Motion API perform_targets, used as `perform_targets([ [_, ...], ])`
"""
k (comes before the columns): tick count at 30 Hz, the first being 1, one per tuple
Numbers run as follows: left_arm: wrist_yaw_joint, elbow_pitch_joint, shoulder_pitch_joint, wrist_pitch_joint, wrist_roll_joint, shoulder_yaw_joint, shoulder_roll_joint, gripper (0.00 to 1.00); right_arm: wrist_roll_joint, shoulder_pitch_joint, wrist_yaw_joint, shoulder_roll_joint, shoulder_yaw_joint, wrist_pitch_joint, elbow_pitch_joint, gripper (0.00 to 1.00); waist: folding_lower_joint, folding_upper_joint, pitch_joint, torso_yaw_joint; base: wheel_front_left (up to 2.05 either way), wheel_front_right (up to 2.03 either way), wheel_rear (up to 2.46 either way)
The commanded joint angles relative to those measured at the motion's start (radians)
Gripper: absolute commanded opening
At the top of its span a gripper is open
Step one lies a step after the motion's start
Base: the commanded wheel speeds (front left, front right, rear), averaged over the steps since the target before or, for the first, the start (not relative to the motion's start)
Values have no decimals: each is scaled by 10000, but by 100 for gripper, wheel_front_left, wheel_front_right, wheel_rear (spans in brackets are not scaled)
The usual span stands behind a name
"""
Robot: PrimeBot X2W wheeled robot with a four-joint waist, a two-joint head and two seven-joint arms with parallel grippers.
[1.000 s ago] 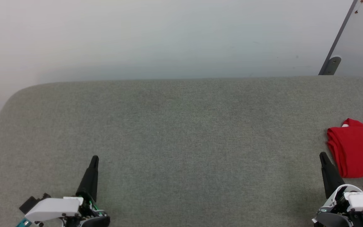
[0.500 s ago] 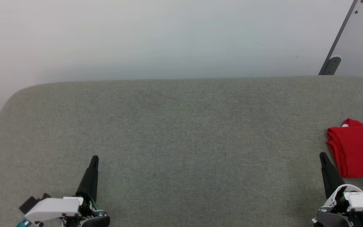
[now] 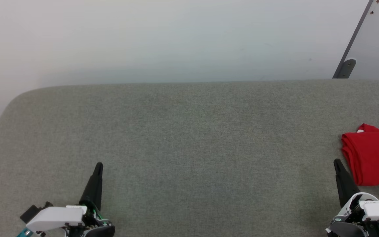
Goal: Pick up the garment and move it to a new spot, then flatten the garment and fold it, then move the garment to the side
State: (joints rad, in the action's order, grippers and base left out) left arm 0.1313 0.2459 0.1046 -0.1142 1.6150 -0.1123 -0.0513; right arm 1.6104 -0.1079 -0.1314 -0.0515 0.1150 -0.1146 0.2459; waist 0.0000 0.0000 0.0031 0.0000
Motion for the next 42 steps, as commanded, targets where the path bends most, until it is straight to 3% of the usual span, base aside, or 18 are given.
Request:
perform_targets([
  [1, -11, 21, 111, -27, -38, -18, 16, 0, 49, -21, 14, 30, -15, -9, 0, 0, 0, 0, 0, 0, 0, 0, 0],
  [42, -11, 20, 111, -32, -47, -23, 18, 0, 50, -21, 14, 30, -16, -9, 0, 0, 0, 0, 0, 0, 0, 0, 0],
])
